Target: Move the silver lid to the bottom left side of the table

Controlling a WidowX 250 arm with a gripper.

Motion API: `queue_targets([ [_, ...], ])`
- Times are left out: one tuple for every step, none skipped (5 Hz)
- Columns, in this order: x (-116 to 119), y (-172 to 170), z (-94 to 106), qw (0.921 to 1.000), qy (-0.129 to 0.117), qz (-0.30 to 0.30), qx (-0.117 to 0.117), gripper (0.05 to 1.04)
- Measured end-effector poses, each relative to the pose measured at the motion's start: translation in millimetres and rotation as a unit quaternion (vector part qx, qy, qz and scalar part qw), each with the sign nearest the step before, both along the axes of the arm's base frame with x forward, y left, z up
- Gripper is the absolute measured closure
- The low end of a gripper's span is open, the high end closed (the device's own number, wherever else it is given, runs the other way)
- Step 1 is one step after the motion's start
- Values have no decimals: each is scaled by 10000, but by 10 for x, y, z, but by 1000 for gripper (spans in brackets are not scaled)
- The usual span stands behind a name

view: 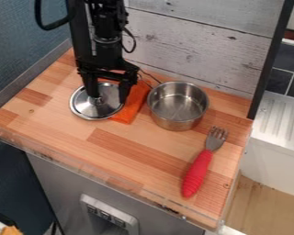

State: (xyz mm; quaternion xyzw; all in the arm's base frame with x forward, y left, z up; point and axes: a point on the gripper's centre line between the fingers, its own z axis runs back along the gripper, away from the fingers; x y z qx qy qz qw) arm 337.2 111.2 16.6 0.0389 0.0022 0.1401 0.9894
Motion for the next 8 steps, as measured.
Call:
queue_targets([
  [-55, 42, -34, 10000, 50, 63, 9, 84],
  [-80, 94, -43, 9998, 50, 168, 20, 99],
  [-70, 109, -36, 9998, 35, 191, 25, 184],
  [-63, 130, -36, 9998, -15, 221, 12, 485],
  [-57, 147, -37, 9998, -55, 205, -3, 766],
  [-52, 138, -38, 9998, -69, 189, -31, 806],
  [-63, 152, -52, 9998, 14, 170, -92, 807],
  [-228, 232, 92, 9994, -87, 327, -58, 807],
])
